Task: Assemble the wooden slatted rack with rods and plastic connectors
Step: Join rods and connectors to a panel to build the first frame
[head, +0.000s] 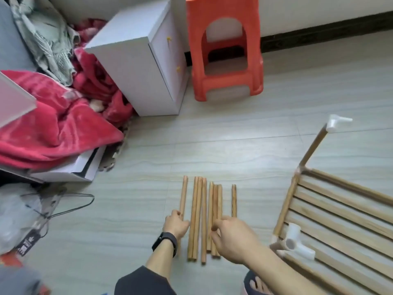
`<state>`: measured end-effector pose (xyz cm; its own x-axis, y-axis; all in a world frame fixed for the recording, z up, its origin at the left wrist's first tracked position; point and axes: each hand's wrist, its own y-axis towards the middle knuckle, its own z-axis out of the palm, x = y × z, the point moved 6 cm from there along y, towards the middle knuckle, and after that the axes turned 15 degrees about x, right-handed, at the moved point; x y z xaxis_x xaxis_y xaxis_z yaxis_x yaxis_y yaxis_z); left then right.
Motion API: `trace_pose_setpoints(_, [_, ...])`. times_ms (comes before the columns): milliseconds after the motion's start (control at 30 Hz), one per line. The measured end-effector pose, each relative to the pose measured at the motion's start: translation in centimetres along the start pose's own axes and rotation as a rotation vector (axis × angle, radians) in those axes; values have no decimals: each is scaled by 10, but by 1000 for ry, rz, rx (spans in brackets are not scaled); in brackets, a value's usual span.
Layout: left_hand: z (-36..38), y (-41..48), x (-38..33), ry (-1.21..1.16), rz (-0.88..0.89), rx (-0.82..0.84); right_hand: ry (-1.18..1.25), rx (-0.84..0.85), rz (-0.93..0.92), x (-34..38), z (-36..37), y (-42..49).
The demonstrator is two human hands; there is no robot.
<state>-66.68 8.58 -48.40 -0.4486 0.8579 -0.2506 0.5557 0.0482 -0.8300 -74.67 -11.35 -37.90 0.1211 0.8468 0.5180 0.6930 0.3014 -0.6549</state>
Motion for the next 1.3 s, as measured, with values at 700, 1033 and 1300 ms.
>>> trace_pose_setpoints(700, [-8, 2, -21, -276, 231, 83, 351, 127, 91, -29, 49, 23])
trace_pose_setpoints(1033, [-68, -193, -175, -416, 803, 281, 1162, -414, -280, 22, -108, -136])
trace_pose_setpoints(1300, [17, -324, -251, 200, 1059, 581, 1205, -771, -333, -36, -129, -232])
